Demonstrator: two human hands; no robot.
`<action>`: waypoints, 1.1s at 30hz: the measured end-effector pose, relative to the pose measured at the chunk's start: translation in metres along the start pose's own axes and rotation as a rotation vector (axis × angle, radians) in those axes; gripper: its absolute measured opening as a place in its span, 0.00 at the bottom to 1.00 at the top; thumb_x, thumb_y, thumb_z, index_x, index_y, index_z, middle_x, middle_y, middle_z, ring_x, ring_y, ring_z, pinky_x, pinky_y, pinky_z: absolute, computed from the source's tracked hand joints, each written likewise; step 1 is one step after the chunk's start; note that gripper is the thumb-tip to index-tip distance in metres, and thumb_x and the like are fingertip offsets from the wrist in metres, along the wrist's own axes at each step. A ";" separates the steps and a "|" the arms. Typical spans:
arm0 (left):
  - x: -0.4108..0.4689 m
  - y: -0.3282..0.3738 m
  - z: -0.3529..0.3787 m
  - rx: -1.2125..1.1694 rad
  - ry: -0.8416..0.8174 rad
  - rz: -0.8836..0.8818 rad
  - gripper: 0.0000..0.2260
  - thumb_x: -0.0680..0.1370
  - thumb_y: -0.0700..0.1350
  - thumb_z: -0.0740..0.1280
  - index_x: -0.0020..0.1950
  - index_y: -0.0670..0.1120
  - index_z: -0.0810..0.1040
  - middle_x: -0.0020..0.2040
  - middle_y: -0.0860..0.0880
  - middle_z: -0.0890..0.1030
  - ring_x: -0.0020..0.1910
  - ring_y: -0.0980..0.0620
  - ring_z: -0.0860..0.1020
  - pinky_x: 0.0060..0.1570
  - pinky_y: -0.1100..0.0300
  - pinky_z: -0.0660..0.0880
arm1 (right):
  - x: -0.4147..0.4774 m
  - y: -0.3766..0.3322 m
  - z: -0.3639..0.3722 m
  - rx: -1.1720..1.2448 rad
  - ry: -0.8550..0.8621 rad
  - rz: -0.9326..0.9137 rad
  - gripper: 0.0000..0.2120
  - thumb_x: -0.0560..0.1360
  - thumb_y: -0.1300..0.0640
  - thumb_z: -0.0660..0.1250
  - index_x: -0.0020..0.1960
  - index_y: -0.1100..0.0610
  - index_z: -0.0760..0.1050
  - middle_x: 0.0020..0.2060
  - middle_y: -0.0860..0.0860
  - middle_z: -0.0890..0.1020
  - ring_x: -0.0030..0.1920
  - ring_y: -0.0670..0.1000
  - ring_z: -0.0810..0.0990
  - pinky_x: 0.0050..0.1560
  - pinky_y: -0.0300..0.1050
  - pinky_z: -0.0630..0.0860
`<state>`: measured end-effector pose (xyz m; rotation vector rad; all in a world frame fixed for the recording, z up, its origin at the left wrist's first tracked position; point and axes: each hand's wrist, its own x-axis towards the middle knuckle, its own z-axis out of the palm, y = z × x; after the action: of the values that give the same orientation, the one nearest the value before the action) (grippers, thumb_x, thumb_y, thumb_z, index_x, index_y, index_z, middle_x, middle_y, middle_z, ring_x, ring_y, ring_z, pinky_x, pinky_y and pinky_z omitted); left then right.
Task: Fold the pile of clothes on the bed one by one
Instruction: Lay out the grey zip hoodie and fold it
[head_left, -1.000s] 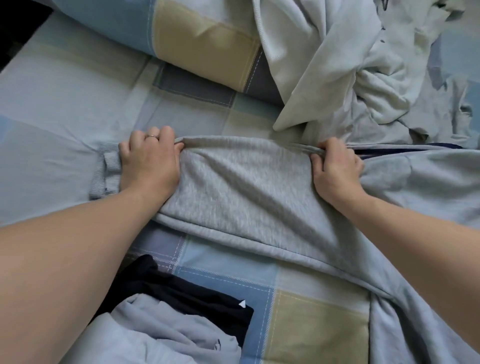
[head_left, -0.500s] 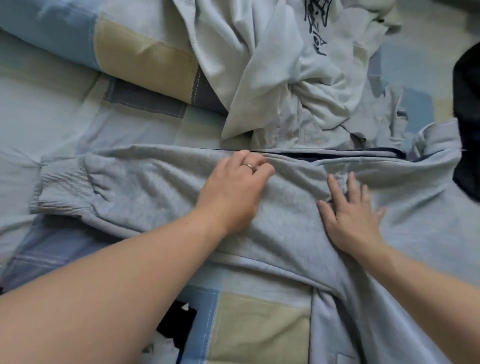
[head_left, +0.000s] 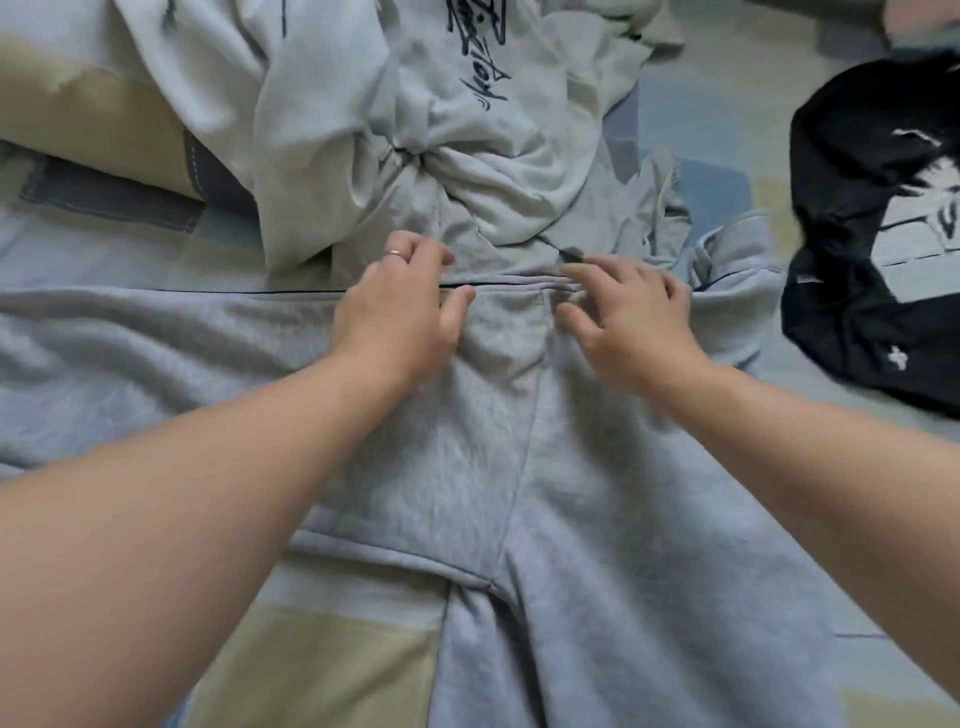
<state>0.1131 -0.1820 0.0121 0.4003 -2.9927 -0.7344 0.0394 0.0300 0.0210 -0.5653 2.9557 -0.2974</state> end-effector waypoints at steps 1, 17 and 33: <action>0.011 0.004 -0.001 -0.002 -0.097 -0.041 0.19 0.81 0.57 0.64 0.68 0.50 0.73 0.68 0.47 0.71 0.62 0.42 0.75 0.59 0.48 0.72 | 0.005 0.005 -0.002 -0.069 -0.079 -0.005 0.20 0.80 0.44 0.61 0.72 0.42 0.69 0.70 0.46 0.73 0.73 0.53 0.66 0.75 0.60 0.48; 0.024 0.007 0.004 0.110 -0.004 -0.044 0.06 0.83 0.52 0.62 0.54 0.51 0.72 0.54 0.47 0.74 0.51 0.37 0.76 0.45 0.50 0.68 | 0.017 0.019 -0.009 -0.037 0.267 0.128 0.03 0.78 0.56 0.63 0.51 0.50 0.75 0.48 0.50 0.81 0.53 0.57 0.77 0.58 0.52 0.60; -0.003 0.044 0.110 0.224 -0.126 0.260 0.30 0.79 0.65 0.43 0.82 0.61 0.47 0.83 0.58 0.45 0.81 0.54 0.43 0.79 0.52 0.40 | 0.000 0.071 0.046 -0.114 -0.111 0.163 0.34 0.82 0.38 0.51 0.82 0.48 0.41 0.82 0.50 0.40 0.81 0.53 0.36 0.76 0.69 0.38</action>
<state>0.0954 -0.0937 -0.0649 -0.0334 -3.1682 -0.4188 0.0212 0.0872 -0.0391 -0.3369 2.9013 -0.0785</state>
